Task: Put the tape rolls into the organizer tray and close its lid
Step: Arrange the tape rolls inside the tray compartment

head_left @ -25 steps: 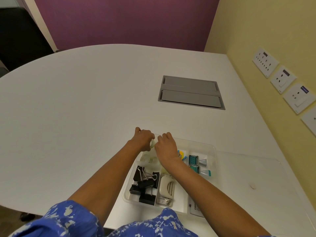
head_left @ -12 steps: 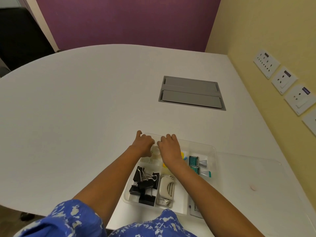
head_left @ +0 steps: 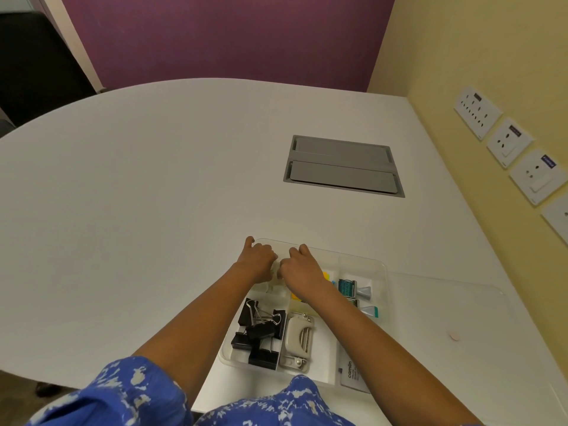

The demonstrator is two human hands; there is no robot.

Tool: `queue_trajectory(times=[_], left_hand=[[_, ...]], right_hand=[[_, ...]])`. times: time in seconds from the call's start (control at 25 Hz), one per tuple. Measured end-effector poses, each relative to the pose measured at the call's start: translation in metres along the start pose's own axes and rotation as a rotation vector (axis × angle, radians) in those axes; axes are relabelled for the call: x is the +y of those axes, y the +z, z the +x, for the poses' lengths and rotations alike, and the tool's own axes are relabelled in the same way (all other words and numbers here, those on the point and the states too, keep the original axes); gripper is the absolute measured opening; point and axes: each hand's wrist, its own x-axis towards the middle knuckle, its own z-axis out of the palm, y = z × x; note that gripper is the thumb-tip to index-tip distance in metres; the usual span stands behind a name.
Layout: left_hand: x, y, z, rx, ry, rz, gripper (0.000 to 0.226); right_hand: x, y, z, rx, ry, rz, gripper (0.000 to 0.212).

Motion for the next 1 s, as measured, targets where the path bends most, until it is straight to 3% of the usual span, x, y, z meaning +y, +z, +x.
queue_trajectory(times=[0.36, 0.72, 1.0], left_hand=[[-0.002, 0.009, -0.001, 0.066, 0.013, -0.051, 0.049], [-0.001, 0.013, 0.004, 0.142, -0.034, -0.040, 0.039], [0.000, 0.011, 0.005, 0.174, -0.058, -0.103, 0.045]], right_hand=[[-0.005, -0.007, -0.002, -0.133, 0.052, -0.124, 0.033], [-0.002, -0.001, -0.005, -0.158, 0.076, -0.078, 0.035], [-0.006, 0.000, -0.002, -0.154, 0.082, -0.111, 0.032]])
